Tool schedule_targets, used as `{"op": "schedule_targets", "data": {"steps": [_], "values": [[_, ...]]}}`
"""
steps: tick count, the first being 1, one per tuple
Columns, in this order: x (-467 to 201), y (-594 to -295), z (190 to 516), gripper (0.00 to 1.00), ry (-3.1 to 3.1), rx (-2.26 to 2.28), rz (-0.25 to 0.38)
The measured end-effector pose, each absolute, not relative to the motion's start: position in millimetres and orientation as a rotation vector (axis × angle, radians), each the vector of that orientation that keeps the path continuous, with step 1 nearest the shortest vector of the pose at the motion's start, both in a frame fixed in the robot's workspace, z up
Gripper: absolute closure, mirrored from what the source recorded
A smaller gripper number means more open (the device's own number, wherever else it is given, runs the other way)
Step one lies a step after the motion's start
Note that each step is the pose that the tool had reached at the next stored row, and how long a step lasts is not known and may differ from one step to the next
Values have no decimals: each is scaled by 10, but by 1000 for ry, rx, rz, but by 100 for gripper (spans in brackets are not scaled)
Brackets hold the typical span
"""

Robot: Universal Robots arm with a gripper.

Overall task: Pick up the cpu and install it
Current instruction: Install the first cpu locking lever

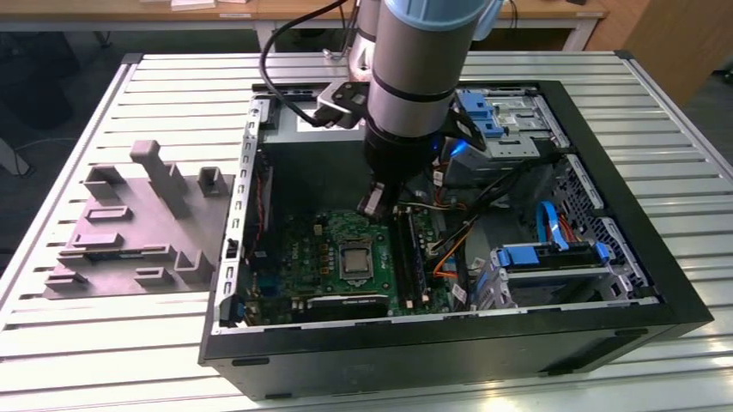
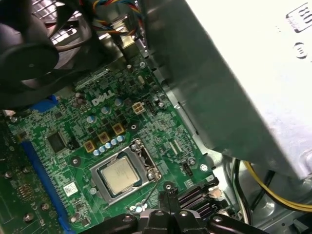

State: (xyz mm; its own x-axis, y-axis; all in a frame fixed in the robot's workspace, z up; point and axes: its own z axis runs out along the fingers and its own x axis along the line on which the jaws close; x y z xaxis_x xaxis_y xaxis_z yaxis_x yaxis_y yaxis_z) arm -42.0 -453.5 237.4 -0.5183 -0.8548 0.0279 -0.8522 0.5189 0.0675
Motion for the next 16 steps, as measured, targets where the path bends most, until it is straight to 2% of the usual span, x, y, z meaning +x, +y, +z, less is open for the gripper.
{"op": "schedule_targets", "data": {"steps": [16], "values": [[-444, -4649, 2350, 89, -2610, 1637, -59]]}}
